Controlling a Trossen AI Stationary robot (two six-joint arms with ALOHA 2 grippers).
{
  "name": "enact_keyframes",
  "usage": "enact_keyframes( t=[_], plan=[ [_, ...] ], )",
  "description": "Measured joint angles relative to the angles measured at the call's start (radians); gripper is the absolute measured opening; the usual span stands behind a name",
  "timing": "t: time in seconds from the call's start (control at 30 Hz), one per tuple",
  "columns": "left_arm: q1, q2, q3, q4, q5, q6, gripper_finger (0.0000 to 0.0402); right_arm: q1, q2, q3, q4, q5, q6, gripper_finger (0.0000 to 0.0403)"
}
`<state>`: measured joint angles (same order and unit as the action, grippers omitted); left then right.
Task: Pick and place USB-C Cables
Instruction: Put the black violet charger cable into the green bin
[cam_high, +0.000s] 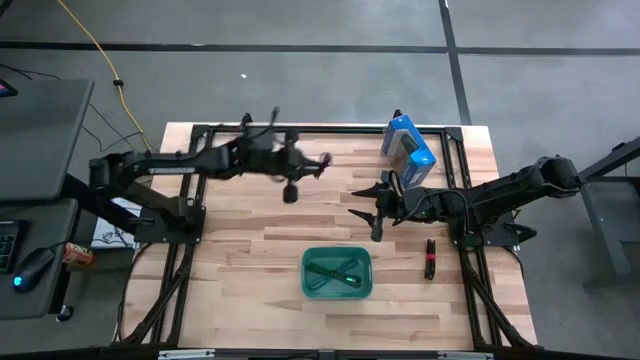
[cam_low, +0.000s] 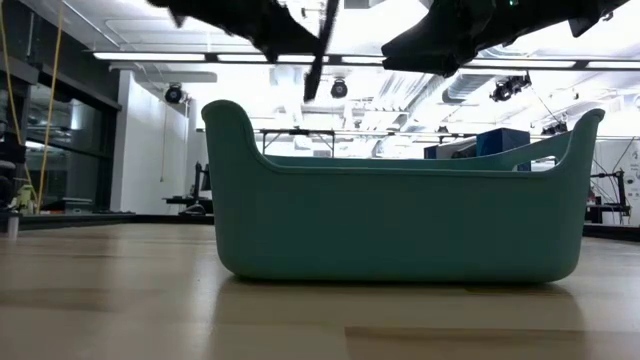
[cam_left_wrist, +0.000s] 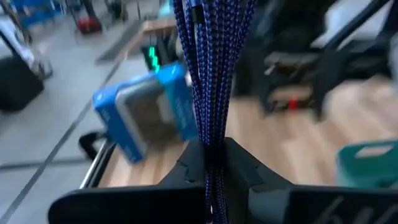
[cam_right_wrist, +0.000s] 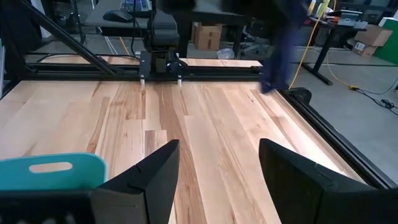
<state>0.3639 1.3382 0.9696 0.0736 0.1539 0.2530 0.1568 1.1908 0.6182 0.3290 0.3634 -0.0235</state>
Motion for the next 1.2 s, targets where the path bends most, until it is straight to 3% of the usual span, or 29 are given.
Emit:
enact_keyframes(
  t=[0.27, 0.43, 0.6, 0.87, 1.0, 1.2],
  plan=[
    [-0.113, -0.173, -0.403, 0.518, -0.004, -0.231, 0.0, 0.0, 0.0, 0.0, 0.009, 0.0, 0.013, 0.0213],
    [-0.192, -0.19, -0.541, 0.731, -0.057, -0.284, 0.0, 0.0, 0.0, 0.0, 0.012, 0.0, 0.024, 0.0213],
    [-0.213, -0.191, -0.558, 0.736, -0.193, -0.26, 0.0, 0.0, 0.0, 0.0, 0.014, -0.002, 0.023, 0.0213],
    [-0.211, -0.191, -0.558, 0.698, -0.184, -0.269, 0.0, 0.0, 0.0, 0.0, 0.019, -0.005, 0.021, 0.0213],
    [-0.23, -0.18, -0.558, 0.716, -0.189, -0.298, 0.0, 0.0, 0.013, 0.0, 0.044, -0.072, 0.079, 0.0213],
    [-0.281, -0.071, -0.524, 0.805, -0.196, -0.328, 0.0, -0.001, 0.144, 0.003, 0.228, -0.106, 0.095, 0.0213]
  ],
)
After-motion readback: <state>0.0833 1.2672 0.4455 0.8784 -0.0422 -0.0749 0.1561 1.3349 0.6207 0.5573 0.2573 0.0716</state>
